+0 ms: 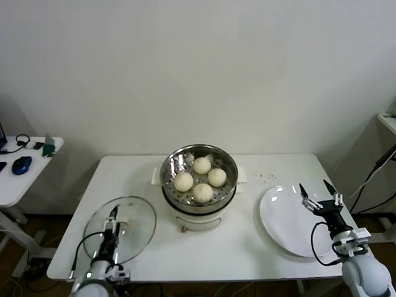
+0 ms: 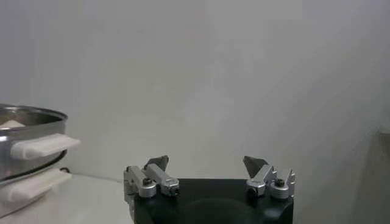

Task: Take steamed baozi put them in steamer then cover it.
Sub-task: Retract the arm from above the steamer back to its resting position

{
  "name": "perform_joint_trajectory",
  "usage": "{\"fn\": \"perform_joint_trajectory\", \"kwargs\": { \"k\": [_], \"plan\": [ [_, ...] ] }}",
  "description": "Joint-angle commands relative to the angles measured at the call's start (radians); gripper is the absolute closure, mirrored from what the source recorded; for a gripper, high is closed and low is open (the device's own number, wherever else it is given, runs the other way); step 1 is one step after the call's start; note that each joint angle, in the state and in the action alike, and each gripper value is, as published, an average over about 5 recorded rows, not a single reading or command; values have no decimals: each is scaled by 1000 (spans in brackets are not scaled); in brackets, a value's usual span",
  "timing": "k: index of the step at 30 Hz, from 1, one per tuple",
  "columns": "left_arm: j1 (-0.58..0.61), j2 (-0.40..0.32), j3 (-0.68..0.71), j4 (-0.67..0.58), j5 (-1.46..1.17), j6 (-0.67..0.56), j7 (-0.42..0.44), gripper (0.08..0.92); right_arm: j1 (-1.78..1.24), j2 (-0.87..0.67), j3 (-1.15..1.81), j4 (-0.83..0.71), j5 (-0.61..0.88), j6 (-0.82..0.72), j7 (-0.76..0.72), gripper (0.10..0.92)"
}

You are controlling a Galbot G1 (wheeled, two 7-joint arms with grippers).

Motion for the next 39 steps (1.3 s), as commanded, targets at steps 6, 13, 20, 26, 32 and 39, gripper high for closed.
{"fn": "perform_joint_trajectory", "kwargs": {
  "k": [6, 13, 20, 26, 32, 39],
  "plan": [
    [-112, 0, 0, 143, -14, -13, -78, 177, -15, 26, 10, 4, -40, -3, -4, 203],
    [-114, 2, 7, 136, -59, -12, -85, 179, -16, 44, -4, 4, -73, -1, -12, 203],
    [-105, 1, 5, 135, -72, -19, -73, 329, -15, 54, -9, 5, -86, 0, -17, 203],
    [-98, -2, 6, 130, -75, -25, -66, 502, -13, 59, -6, 5, -90, 0, -17, 203],
    [-93, -1, 8, 113, -88, -23, -64, 676, -11, 63, -5, 5, -94, 2, -18, 203],
    [-60, 12, 10, 30, -130, 6, -59, 847, -5, 62, -5, 2, -97, 5, -18, 203]
  ]
}}
